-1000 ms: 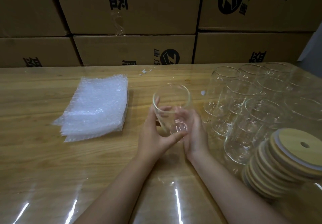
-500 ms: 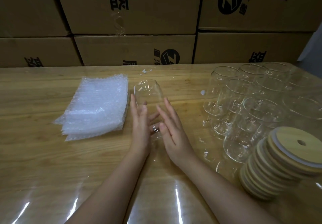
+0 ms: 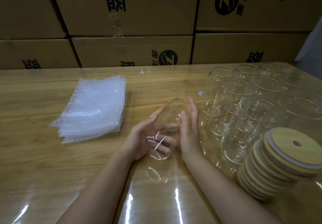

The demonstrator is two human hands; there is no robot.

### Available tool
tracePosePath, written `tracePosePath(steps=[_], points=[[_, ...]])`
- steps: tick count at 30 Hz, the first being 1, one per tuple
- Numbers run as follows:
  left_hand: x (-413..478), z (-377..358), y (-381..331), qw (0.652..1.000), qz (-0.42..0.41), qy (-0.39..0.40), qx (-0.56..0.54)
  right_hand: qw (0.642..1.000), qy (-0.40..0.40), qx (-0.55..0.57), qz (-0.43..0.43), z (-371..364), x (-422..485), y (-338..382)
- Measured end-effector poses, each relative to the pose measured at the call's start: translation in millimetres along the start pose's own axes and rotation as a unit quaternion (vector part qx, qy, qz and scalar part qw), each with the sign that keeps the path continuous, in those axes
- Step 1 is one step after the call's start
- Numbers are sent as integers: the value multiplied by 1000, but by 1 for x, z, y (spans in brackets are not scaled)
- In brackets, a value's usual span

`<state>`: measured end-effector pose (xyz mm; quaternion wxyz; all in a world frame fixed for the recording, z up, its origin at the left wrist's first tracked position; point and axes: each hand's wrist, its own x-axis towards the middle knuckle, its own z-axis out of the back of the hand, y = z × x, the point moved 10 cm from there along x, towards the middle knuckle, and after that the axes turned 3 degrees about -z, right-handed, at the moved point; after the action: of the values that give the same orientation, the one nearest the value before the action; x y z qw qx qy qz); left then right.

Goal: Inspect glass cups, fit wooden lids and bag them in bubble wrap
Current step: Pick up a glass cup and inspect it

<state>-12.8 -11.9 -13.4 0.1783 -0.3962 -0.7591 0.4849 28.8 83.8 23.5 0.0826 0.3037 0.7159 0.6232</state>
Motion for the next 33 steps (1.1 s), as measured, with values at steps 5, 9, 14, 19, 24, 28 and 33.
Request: tracePosePath(steps=[5,9,14,19,24,28,33], points=[[-7,-2,4,993,63,80,-53,994,-26,81,-73,6,4,-22],[0,18,-5,991,19,-2,-136,991,-99,67,-57,24,4,-21],[0,58,-29,968,-117,-217,-48,995,-87,-14,-52,21,3,-24],[-12,65,-49,927,-212,-281,130,995,-62,-43,-63,15,6,-29],[-20,75,-52,906,-254,-322,103,994,-45,-59,-76,11,5,-31],[-31,77,-60,880,-287,-358,121,998,-28,-28,-58,6,5,-25],[-34,72,-64,870,-304,-365,128,999,-13,-24,-20,2,2,-18]])
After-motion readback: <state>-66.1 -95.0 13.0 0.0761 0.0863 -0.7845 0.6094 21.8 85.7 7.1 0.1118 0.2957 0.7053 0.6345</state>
